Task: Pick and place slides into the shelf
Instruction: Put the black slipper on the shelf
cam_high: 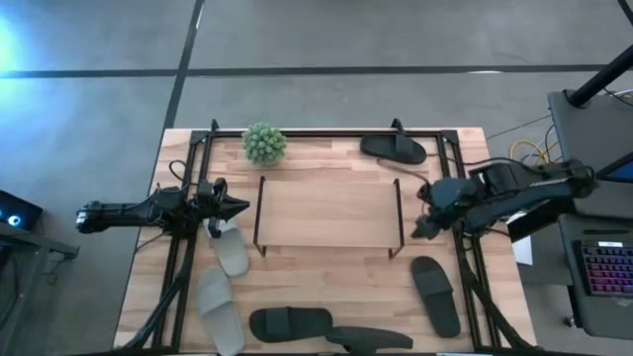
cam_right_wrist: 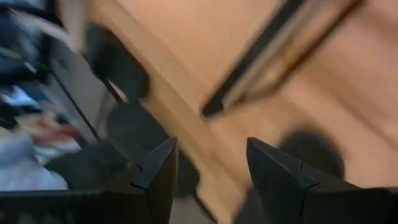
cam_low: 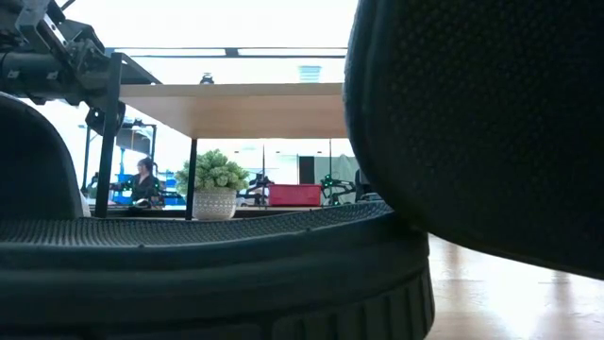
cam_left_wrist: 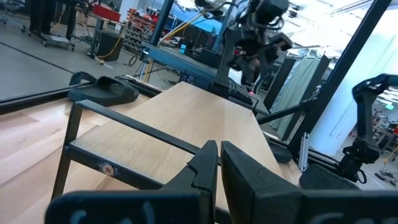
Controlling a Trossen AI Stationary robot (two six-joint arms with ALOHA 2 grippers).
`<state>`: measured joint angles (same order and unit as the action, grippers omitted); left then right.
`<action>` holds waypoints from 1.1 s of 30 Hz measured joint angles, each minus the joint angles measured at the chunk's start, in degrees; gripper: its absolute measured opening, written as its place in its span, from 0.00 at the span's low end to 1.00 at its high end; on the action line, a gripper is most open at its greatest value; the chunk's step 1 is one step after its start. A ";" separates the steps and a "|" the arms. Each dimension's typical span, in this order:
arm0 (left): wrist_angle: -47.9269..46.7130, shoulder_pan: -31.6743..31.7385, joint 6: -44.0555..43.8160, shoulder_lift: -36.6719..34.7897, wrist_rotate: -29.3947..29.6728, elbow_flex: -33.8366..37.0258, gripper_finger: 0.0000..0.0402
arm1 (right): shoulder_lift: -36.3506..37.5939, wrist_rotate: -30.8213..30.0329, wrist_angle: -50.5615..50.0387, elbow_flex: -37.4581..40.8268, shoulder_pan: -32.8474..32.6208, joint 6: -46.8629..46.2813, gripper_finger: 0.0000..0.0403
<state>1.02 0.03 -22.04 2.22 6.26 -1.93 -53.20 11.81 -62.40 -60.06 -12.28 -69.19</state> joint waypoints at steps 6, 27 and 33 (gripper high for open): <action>0.05 0.00 -0.02 0.03 0.00 0.00 0.02 | -9.46 0.41 -12.60 -8.35 -9.85 -4.32 0.45; 0.01 -0.01 -0.02 0.02 -0.01 0.00 0.02 | -43.68 -10.10 -24.61 -21.00 -47.85 -36.70 0.45; 0.02 -0.02 -0.02 0.00 -0.01 0.00 0.02 | -50.16 -10.40 -27.37 -20.21 -48.10 -26.29 0.45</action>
<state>1.04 0.01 -22.06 2.22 6.25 -1.93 -103.37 1.41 -89.77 -80.27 -60.38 -95.48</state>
